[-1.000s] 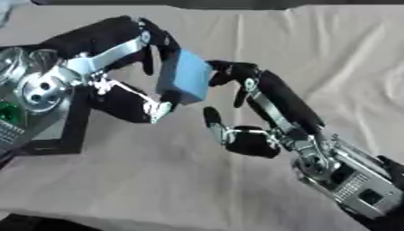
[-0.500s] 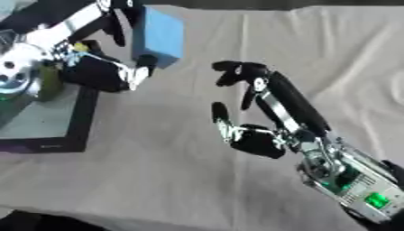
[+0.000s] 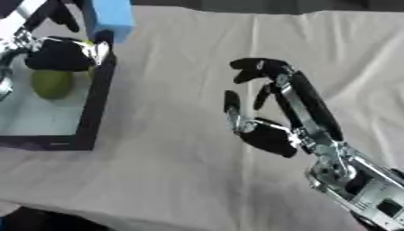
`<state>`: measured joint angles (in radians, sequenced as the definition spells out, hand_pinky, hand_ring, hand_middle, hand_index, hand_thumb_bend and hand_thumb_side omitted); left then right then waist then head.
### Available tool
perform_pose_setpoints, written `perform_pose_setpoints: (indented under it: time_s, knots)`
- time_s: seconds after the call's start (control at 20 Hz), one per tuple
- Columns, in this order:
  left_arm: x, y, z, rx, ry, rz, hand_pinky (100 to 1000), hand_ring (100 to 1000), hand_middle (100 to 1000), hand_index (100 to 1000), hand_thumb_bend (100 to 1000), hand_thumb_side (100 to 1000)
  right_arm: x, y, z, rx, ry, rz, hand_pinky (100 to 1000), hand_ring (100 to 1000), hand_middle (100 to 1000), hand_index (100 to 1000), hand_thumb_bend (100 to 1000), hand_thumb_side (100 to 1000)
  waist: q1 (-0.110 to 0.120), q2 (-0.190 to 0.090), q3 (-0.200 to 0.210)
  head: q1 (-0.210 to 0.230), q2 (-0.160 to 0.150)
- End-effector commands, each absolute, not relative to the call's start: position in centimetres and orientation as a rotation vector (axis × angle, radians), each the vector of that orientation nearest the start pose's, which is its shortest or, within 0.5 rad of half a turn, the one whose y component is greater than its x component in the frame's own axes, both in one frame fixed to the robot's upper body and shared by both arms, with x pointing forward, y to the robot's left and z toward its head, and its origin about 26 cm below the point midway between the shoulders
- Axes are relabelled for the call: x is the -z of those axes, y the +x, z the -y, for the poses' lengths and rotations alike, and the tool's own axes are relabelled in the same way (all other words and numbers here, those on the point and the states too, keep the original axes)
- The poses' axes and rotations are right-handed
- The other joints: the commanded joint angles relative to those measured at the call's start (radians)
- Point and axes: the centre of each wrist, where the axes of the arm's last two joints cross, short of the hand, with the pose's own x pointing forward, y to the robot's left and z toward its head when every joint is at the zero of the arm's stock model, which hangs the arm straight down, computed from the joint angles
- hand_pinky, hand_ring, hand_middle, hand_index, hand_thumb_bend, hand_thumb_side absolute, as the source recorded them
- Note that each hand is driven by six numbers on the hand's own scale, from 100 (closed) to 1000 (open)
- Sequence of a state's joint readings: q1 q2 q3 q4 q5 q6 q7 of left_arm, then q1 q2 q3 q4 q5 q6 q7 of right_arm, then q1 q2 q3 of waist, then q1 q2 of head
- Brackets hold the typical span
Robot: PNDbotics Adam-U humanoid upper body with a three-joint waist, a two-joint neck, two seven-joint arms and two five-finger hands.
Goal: Pick up the objects with one hand, pass them to the other hand, and then place them into the box on the other side of the table.
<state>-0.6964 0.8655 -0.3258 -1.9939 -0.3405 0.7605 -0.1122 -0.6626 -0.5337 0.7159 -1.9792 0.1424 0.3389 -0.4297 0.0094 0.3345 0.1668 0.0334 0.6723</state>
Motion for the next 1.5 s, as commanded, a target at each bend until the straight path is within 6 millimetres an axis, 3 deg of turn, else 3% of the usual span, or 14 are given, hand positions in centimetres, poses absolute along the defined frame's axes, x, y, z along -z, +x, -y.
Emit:
perform_pose_setpoints:
  time_s: [0.05, 0.45, 0.95, 1.1, 1.2, 1.35, 1.5]
  knots:
    - [-31.9, 29.8, -24.6, 0.82, 1.122, 1.638, 700, 539, 342, 371, 100, 166, -21.3, 27.7, 12.1, -0.794, -0.337, 2.268, 389, 714, 591, 787, 100, 244, 0.0, -0.017, 0.0, 0.033, -0.017]
    - [-30.9, 29.9, -25.9, 0.717, 1.2, 1.518, 701, 543, 347, 378, 100, 170, -21.5, 27.8, 12.2, -0.753, -0.34, 2.311, 387, 705, 582, 782, 100, 211, -0.007, -0.013, 0.0, 0.116, -0.036]
    - [-28.5, 33.0, -28.4, 0.632, 1.241, 1.356, 712, 563, 371, 419, 100, 185, -21.5, 27.8, 12.2, -0.727, -0.342, 2.322, 385, 698, 577, 780, 100, 211, -0.013, -0.009, 0.0, 0.14, -0.04]
    - [-27.7, 33.7, -29.0, 0.618, 1.251, 1.317, 729, 590, 428, 474, 100, 182, -21.5, 27.8, 12.2, -0.718, -0.341, 2.326, 385, 698, 576, 779, 100, 213, -0.014, -0.008, 0.0, 0.14, -0.039]
    - [-27.2, 34.0, -29.3, 0.62, 1.249, 1.287, 757, 630, 493, 538, 231, 173, -21.5, 27.8, 12.2, -0.712, -0.341, 2.328, 385, 697, 575, 779, 100, 214, -0.014, -0.007, -0.001, 0.141, -0.038]
    - [-26.4, 34.5, -29.8, 0.633, 1.244, 1.237, 818, 735, 587, 703, 419, 184, -21.5, 27.8, 12.2, -0.705, -0.341, 2.332, 385, 696, 574, 779, 100, 214, -0.014, -0.007, -0.002, 0.142, -0.039]
    - [-25.9, 34.8, -30.2, 0.648, 1.259, 1.191, 878, 811, 672, 782, 583, 176, -21.4, 27.8, 12.2, -0.703, -0.338, 2.334, 385, 696, 574, 779, 100, 218, -0.014, -0.007, -0.003, 0.142, -0.039]
